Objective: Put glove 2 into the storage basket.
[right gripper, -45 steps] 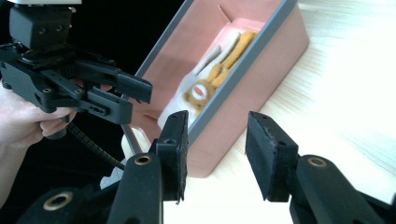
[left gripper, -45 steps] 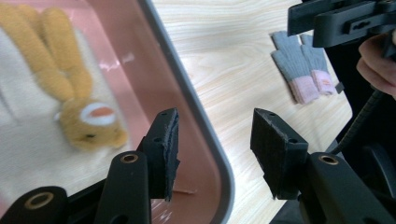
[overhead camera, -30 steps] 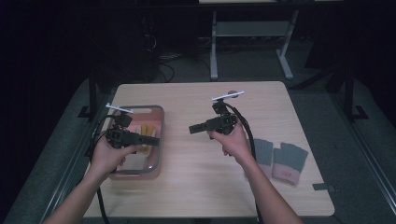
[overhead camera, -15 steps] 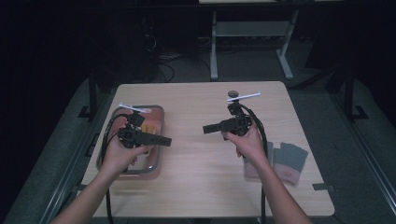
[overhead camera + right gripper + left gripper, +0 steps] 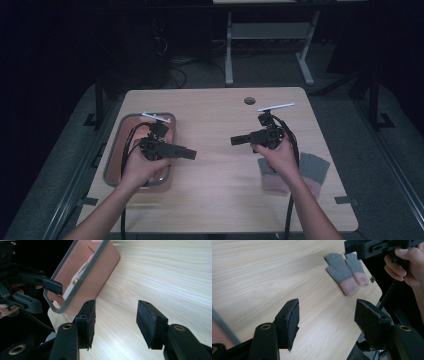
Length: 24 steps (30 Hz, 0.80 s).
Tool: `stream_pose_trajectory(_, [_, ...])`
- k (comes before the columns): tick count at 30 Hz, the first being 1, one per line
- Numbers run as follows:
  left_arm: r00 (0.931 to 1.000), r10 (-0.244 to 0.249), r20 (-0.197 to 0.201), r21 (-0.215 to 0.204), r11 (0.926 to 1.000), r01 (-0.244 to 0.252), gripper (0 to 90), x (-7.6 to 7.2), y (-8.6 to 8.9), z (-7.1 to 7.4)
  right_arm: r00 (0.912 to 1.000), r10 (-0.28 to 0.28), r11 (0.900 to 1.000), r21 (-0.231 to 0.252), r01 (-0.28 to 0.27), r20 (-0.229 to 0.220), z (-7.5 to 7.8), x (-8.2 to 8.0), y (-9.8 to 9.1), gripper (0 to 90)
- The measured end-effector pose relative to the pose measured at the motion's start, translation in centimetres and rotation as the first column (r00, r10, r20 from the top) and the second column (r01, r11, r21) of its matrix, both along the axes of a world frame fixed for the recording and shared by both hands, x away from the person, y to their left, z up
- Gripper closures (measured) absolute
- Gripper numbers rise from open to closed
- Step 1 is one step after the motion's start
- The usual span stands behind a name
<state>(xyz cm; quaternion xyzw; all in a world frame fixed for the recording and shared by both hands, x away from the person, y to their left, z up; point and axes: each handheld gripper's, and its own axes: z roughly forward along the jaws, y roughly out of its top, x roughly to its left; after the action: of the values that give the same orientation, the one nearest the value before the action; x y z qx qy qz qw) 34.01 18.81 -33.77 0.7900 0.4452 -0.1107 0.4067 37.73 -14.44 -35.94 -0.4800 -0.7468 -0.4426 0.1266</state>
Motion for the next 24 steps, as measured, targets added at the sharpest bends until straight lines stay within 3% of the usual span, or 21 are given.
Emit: stream_pose_trajectory(24, [0.9973,-0.072,0.013,-0.010,0.9973,0.072,32.2,-0.4,-3.9,-0.8,0.9985,-0.054,0.9973,-0.050,0.054,-0.003,-1.3,-1.7,-4.6,43.8])
